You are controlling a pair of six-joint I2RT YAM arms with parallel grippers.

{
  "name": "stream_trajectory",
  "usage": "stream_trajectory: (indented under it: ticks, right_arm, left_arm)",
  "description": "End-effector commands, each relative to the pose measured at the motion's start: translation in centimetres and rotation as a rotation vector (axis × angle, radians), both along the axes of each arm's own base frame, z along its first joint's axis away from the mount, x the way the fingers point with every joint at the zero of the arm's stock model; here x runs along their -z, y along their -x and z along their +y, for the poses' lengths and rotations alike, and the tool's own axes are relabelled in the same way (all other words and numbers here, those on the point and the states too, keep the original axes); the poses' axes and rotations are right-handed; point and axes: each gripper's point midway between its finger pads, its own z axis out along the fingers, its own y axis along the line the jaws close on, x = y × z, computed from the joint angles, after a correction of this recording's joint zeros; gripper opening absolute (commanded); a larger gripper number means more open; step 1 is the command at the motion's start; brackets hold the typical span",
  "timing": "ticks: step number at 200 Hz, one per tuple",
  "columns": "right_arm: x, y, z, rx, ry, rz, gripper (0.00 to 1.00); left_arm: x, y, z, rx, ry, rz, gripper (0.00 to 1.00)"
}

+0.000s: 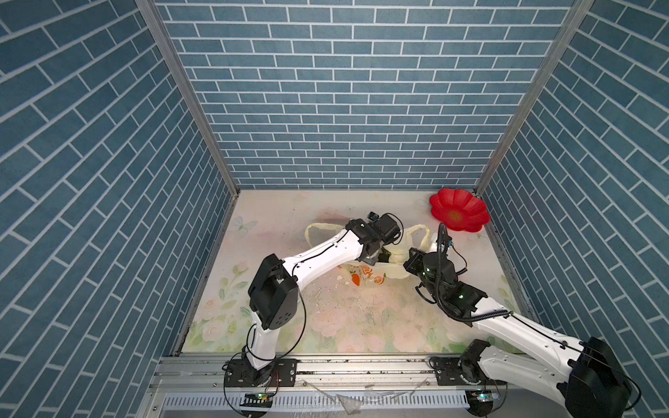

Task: Take fruits out of the plastic bag
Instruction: Place the plastic bag at the center of the table, then spread open the plastic bag at the center of the table.

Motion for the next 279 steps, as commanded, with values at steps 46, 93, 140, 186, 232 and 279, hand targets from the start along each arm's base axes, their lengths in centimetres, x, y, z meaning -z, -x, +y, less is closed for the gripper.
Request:
stream_trajectory:
  ticks: [46,93,140,186,232,279]
  right_arm:
    - [0.7,0.5,-1.6,0.044,0.071,0.007,0.00]
    - [1.0,0.5,-2.3,0.065,0.108,0.022,0.00]
    - [0.6,-0.5,-3.2,0.063,0.131,0.050,0.00]
    - [-0.5,-3.5,-5.0,0.070,0.056,0.073,0.00]
    - [1.1,-5.6,-4.4,0.036,-0.049,0.125,0.00]
    - [0.7,-5.0,-3.6,-0.052,0.083,0.159,0.29]
  left_arm:
    - [3.5,-2.1,2.3,-0.080,-0.047,0.041,0.71]
    - [2.8,-2.2,2.7,-0.092,0.160,0.048,0.32]
    - [-0.7,-2.8,4.6,-0.127,0.450,-0.025,0.14]
    - [-3.1,-3.1,9.4,-0.247,0.744,-0.118,0.11]
    - [-2.8,-1.8,9.9,-0.231,0.784,-0.112,0.08]
    - [-2.4,-0.9,8.5,-0.163,0.742,-0.103,0.07]
